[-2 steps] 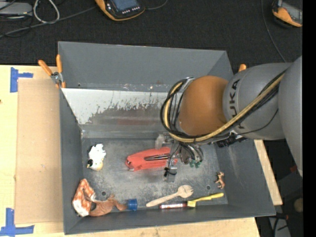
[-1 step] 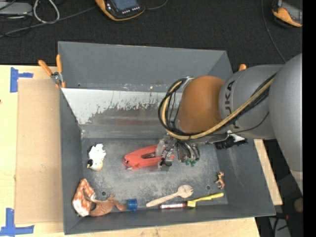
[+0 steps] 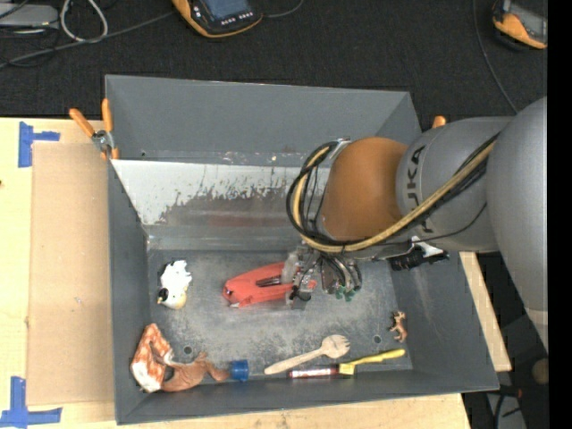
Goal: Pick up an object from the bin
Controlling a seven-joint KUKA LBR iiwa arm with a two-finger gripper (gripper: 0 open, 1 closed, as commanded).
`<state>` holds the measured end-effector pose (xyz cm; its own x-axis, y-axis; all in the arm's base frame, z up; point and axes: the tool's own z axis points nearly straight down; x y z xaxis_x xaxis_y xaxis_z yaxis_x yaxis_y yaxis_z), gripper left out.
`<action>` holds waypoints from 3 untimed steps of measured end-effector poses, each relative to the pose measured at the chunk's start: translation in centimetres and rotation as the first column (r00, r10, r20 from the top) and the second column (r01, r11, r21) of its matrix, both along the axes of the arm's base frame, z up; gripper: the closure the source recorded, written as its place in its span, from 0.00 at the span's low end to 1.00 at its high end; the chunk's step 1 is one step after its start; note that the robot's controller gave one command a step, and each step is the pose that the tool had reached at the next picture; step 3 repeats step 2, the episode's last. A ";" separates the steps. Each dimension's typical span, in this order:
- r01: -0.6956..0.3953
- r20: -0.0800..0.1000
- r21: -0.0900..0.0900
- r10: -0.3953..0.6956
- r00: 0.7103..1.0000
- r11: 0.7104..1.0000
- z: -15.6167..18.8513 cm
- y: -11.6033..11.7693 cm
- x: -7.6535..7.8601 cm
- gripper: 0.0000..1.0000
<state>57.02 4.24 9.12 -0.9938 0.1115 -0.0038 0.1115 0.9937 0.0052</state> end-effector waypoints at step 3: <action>-0.021 -0.005 0.002 0.021 1.000 1.000 12.9 3.0 -0.7 1.00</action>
Offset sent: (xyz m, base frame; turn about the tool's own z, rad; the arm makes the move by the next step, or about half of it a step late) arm -0.0080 0.0271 0.1270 -0.0167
